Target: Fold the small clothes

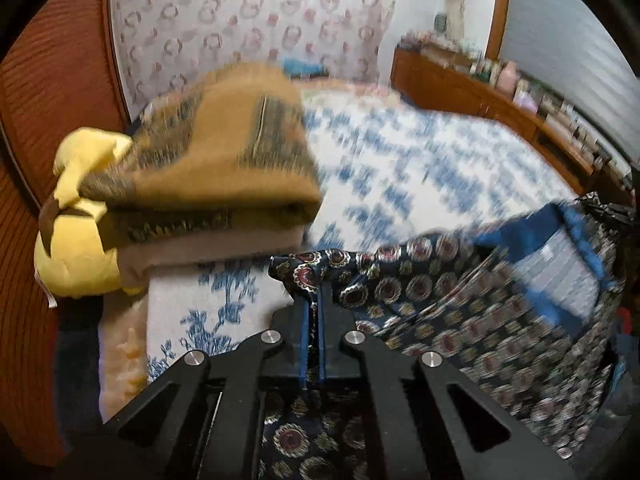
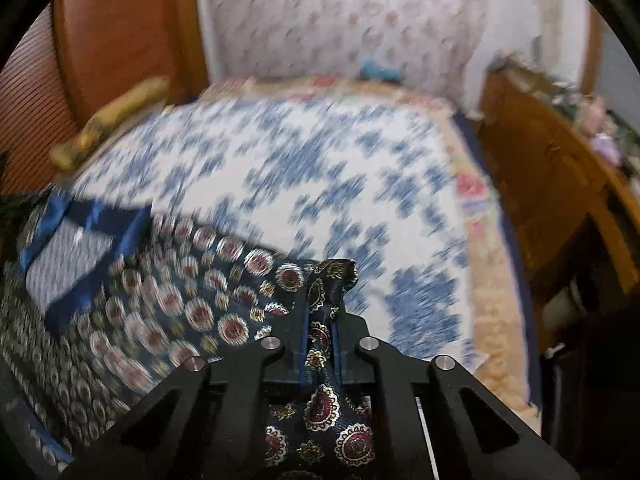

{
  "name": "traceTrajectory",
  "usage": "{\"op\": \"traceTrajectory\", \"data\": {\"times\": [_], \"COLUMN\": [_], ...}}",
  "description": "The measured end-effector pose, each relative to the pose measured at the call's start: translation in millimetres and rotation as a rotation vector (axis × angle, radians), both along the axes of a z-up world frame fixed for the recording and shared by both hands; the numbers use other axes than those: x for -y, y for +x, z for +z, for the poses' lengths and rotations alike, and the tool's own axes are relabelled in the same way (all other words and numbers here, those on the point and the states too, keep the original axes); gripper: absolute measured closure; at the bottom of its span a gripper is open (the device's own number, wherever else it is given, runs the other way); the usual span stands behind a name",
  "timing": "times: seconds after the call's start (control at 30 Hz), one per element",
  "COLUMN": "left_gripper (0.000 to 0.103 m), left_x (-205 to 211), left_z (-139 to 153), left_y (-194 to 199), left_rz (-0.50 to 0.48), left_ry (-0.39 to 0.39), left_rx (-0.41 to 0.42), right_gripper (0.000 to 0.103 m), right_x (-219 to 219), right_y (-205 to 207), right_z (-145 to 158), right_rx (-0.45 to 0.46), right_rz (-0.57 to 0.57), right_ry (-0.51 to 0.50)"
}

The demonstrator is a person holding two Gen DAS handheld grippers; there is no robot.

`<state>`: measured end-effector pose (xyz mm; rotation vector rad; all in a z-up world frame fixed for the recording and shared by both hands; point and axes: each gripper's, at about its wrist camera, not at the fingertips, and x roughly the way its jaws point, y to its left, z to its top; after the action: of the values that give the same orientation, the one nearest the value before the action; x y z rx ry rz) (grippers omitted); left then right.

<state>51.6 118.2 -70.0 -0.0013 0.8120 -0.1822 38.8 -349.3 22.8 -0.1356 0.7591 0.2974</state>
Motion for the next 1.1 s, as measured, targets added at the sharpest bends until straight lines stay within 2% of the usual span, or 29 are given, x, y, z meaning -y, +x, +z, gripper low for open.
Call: {"op": "traceTrajectory", "data": {"times": [0.17,0.33,0.53,0.67,0.77,0.87,0.93,1.0,1.1], "left_gripper": [0.1,0.1,0.1,0.1,0.1,0.099,0.099,0.094,0.083], "left_x": [4.7,8.7,8.3,1.5,-6.9,-12.9,-17.9,-22.2,-25.1], "left_z": [52.2,107.2,155.1,170.5,158.9,120.2,92.2,71.2,58.8], "left_y": [-11.2,-2.1,41.1,72.0,95.7,118.1,126.9,131.8,125.2], "left_rz": [0.01,0.024,0.045,0.092,0.126,0.135,0.135,0.146,0.144], "left_ry": [-0.039,-0.047,-0.031,-0.006,0.027,0.074,0.085,0.079,0.042], "left_rx": [0.149,0.295,0.385,0.409,0.375,0.276,0.203,0.144,0.118], "right_gripper": [0.096,0.096,0.097,0.097,0.096,0.096,0.095,0.094,0.081], "right_x": [4.7,-4.6,-14.9,-22.6,-27.4,-35.8,-39.8,-40.3,-44.4], "right_y": [-20.0,-27.1,-3.2,29.5,58.8,80.5,91.2,105.2,114.5], "right_z": [51.1,104.5,166.3,192.1,187.0,158.8,133.9,99.9,55.4], "right_rx": [0.181,0.333,0.47,0.503,0.482,0.429,0.347,0.238,0.131], "right_rz": [-0.015,0.006,0.006,-0.003,-0.022,-0.054,-0.067,-0.063,-0.071], "right_ry": [0.061,0.035,-0.02,-0.053,-0.088,-0.106,-0.089,-0.086,-0.119]}}
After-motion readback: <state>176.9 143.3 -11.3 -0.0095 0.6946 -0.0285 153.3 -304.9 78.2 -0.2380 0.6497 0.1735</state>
